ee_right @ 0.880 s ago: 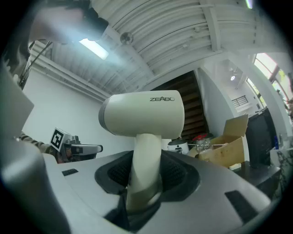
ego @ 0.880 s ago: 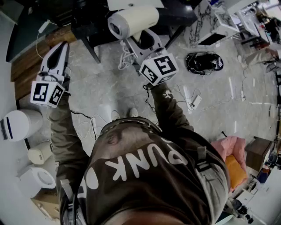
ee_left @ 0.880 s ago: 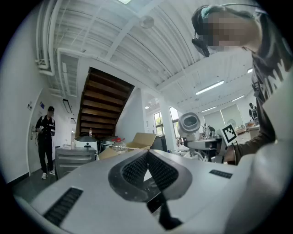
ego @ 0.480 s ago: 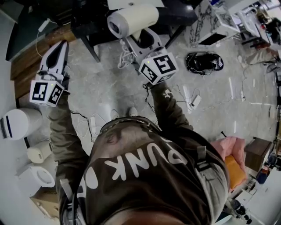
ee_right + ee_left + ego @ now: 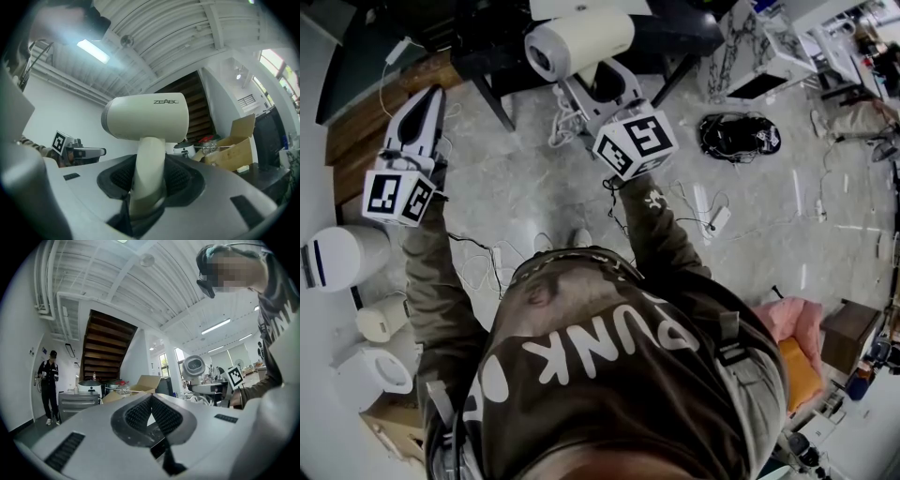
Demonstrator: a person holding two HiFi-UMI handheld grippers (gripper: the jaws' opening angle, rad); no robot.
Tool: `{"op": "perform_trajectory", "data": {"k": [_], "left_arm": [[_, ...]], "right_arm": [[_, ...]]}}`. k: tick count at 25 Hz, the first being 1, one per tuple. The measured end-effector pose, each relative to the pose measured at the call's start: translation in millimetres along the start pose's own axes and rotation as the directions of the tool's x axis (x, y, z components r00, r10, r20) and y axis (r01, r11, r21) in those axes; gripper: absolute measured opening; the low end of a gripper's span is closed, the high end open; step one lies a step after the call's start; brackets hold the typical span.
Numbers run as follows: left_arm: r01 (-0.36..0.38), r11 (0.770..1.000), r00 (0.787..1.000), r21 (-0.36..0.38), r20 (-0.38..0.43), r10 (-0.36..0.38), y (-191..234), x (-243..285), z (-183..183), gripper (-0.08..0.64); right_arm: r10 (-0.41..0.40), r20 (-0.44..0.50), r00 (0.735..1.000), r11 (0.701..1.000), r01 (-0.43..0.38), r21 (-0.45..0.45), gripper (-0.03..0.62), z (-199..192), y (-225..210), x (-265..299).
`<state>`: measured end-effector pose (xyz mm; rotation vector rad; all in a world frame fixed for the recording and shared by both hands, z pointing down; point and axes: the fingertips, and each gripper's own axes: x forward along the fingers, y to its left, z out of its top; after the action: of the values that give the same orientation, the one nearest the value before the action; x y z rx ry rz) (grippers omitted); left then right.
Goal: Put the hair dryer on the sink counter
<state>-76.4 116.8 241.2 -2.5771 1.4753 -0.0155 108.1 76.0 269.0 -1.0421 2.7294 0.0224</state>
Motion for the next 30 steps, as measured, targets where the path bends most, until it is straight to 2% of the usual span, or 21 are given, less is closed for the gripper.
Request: {"op": "perform_trajectory", "data": {"k": [8,14,20,30], "left_arm": [[-0.033,0.999,0.999,0.002,-0.014,0.034,-16.2,12.5,-2.9,-0.006],[-0.037,0.999,0.999,-0.002,-0.017,0.037,7.2,27.9,-17.7,-0.006],[-0.014,1.0,1.0,-0.018,-0.017,0.014,69.6,67.9,-51.2,-0.006],[0.064,0.997,0.997,-0.047,-0.045,-0.066,204.7,153.1,-118.4,-0.006]], "right_arm": [[0.03,-0.004,1.0,0.999,-0.03,0.01,0.164,-3.9,-17.5,-8.8],[0.021,-0.011,1.0,0.999,-0.021,0.027,0.164,-20.0,-30.9,14.1],[-0.005,-0.041,0.999,1.0,0.006,0.02,0.164,-51.5,-55.0,77.1],[-0.061,-0.144,0.988,0.998,0.065,0.025,0.164,-109.4,-104.1,231.2]]}}
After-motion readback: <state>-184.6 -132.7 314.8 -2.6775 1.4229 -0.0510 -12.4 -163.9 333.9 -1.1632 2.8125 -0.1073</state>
